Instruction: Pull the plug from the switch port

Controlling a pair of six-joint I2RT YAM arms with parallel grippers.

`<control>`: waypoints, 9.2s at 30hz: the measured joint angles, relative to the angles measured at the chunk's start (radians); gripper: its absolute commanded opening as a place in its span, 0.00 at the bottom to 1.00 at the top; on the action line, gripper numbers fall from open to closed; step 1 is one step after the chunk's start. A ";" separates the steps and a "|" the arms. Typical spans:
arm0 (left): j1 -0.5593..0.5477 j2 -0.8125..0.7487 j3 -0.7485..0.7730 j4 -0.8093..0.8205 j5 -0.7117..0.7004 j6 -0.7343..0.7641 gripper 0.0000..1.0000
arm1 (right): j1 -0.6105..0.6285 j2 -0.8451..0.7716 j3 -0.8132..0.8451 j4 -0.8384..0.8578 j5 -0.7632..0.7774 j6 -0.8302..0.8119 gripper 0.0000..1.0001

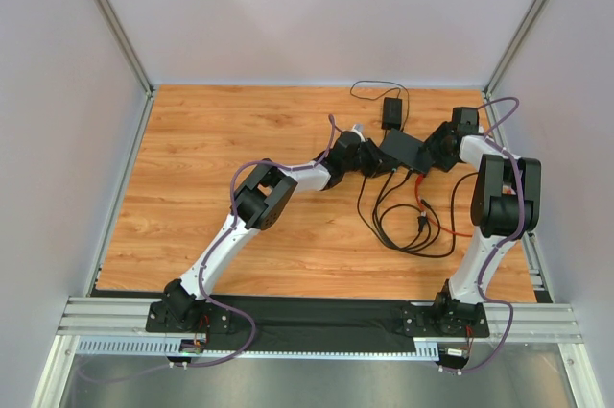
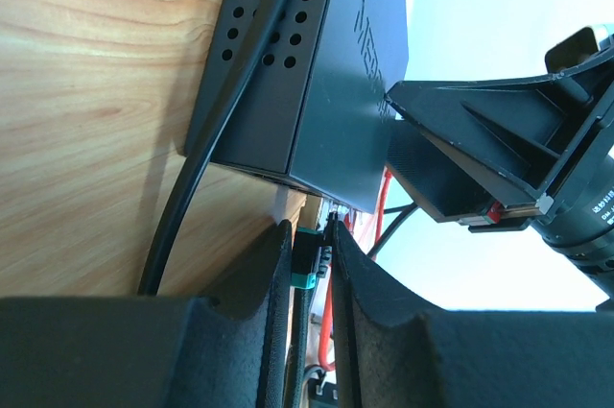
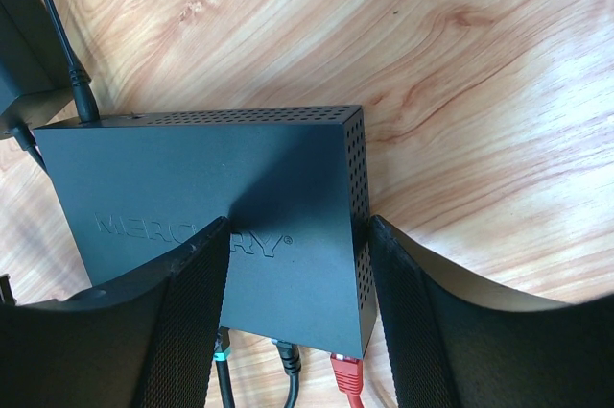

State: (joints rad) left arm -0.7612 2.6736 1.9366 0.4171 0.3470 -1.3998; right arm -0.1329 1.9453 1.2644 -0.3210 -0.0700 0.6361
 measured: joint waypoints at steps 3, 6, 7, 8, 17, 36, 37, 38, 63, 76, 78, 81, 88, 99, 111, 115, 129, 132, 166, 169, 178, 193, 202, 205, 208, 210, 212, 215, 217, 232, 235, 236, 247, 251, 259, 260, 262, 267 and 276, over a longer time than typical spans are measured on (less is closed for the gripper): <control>0.001 0.001 0.002 0.000 0.000 0.008 0.00 | 0.000 0.002 0.001 0.001 -0.001 0.001 0.59; 0.001 0.001 0.002 0.002 0.001 0.019 0.00 | -0.001 0.002 0.003 -0.001 0.000 0.004 0.57; 0.002 0.001 0.002 0.003 0.002 0.023 0.00 | -0.001 0.003 0.005 -0.003 0.000 0.004 0.57; 0.002 0.001 0.002 0.003 0.002 0.030 0.00 | -0.001 0.005 0.008 -0.005 0.000 0.005 0.57; 0.022 -0.004 -0.024 0.028 0.051 0.063 0.00 | 0.002 0.048 0.071 -0.048 -0.039 0.023 0.56; 0.034 -0.011 0.008 -0.051 0.132 0.127 0.00 | 0.054 0.042 0.141 -0.191 0.117 -0.035 0.69; 0.034 -0.011 0.011 -0.061 0.137 0.134 0.00 | 0.062 0.042 0.160 -0.227 0.152 -0.050 0.69; 0.035 -0.011 0.014 -0.069 0.145 0.140 0.00 | 0.071 0.042 0.176 -0.260 0.185 -0.066 0.68; 0.038 -0.011 0.011 -0.068 0.169 0.157 0.00 | 0.242 0.155 0.457 -0.446 0.254 -0.212 0.37; 0.042 -0.011 -0.020 -0.016 0.181 0.100 0.00 | 0.262 0.214 0.474 -0.447 0.262 -0.209 0.36; 0.043 -0.011 -0.020 -0.019 0.181 0.100 0.00 | 0.262 0.232 0.499 -0.449 0.272 -0.206 0.36; 0.043 -0.011 -0.017 -0.030 0.184 0.101 0.00 | 0.261 0.257 0.536 -0.458 0.281 -0.198 0.35; 0.044 -0.013 -0.008 -0.057 0.188 0.120 0.00 | 0.261 0.291 0.587 -0.460 0.289 -0.181 0.30; 0.049 -0.017 0.028 -0.136 0.207 0.166 0.00 | 0.280 0.258 0.531 -0.436 0.290 -0.189 0.36; 0.052 -0.013 0.069 -0.215 0.229 0.214 0.00 | 0.296 0.276 0.574 -0.515 0.306 -0.201 0.37; 0.052 -0.013 0.068 -0.212 0.229 0.217 0.00 | 0.298 0.301 0.621 -0.559 0.311 -0.208 0.37; 0.053 -0.069 -0.084 -0.076 0.224 0.202 0.00 | 0.303 0.357 0.727 -0.684 0.288 -0.193 0.38; 0.053 -0.072 -0.101 -0.047 0.226 0.195 0.00 | 0.304 0.357 0.727 -0.690 0.286 -0.189 0.38; 0.054 -0.024 0.127 -0.366 0.291 0.431 0.00 | 0.238 0.205 0.494 -0.579 0.235 -0.238 0.65; 0.057 -0.005 0.161 -0.376 0.310 0.438 0.00 | 0.228 0.205 0.499 -0.580 0.209 -0.248 0.70; 0.057 0.034 0.212 -0.365 0.346 0.436 0.00 | 0.244 0.148 0.404 -0.570 0.223 -0.262 0.70; 0.055 0.057 0.283 -0.465 0.356 0.467 0.00 | 0.282 0.229 0.525 -0.656 0.253 -0.147 0.47; 0.059 0.029 0.211 -0.406 0.373 0.467 0.00 | 0.288 0.284 0.615 -0.725 0.257 -0.098 0.47; 0.058 -0.002 0.167 -0.410 0.365 0.490 0.07 | 0.288 0.284 0.615 -0.729 0.239 -0.090 0.48; 0.057 -0.021 0.145 -0.419 0.359 0.521 0.34 | 0.288 0.278 0.603 -0.719 0.224 -0.091 0.49; 0.056 -0.034 0.130 -0.431 0.364 0.546 0.43 | 0.288 0.262 0.578 -0.695 0.215 -0.097 0.50; 0.056 -0.051 0.116 -0.439 0.372 0.563 0.47 | 0.286 0.245 0.550 -0.668 0.207 -0.107 0.51; 0.057 -0.086 0.082 -0.460 0.364 0.605 0.51 | 0.284 0.233 0.532 -0.650 0.202 -0.129 0.52; 0.057 -0.111 0.062 -0.482 0.349 0.641 0.54 | 0.282 0.233 0.533 -0.646 0.201 -0.145 0.53; 0.068 -0.308 0.067 -0.599 0.222 0.897 0.34 | 0.233 0.090 0.477 -0.634 0.183 -0.195 0.65; 0.070 -0.279 0.169 -0.584 0.228 0.897 0.31 | 0.219 -0.042 0.358 -0.604 0.179 -0.184 0.62; 0.070 -0.269 0.187 -0.570 0.231 0.893 0.31 | 0.212 -0.092 0.308 -0.587 0.173 -0.177 0.61; 0.047 -0.048 0.264 -0.486 0.269 0.793 0.32 | 0.092 -0.436 -0.359 -0.133 -0.058 -0.071 0.54; 0.037 -0.022 0.283 -0.480 0.273 0.759 0.32 | 0.037 -0.428 -0.460 0.035 -0.150 -0.022 0.52; 0.034 -0.018 0.299 -0.514 0.242 0.737 0.32 | -0.074 -0.378 -0.612 0.342 -0.305 0.111 0.50; 0.035 -0.016 0.303 -0.517 0.240 0.732 0.32 | -0.074 -0.371 -0.617 0.367 -0.314 0.121 0.50; 0.036 -0.010 0.311 -0.520 0.239 0.724 0.32 | -0.074 -0.348 -0.618 0.417 -0.336 0.139 0.49; 0.036 -0.006 0.317 -0.520 0.238 0.716 0.32 | -0.077 -0.311 -0.642 0.520 -0.377 0.195 0.46; 0.036 -0.005 0.318 -0.524 0.239 0.713 0.31 | -0.088 -0.315 -0.704 0.616 -0.387 0.258 0.44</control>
State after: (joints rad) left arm -0.7250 2.6682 2.2543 -0.1070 0.5858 -0.6872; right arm -0.2211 1.6299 0.5606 0.2955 -0.4568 0.8940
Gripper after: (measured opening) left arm 0.316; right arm 0.442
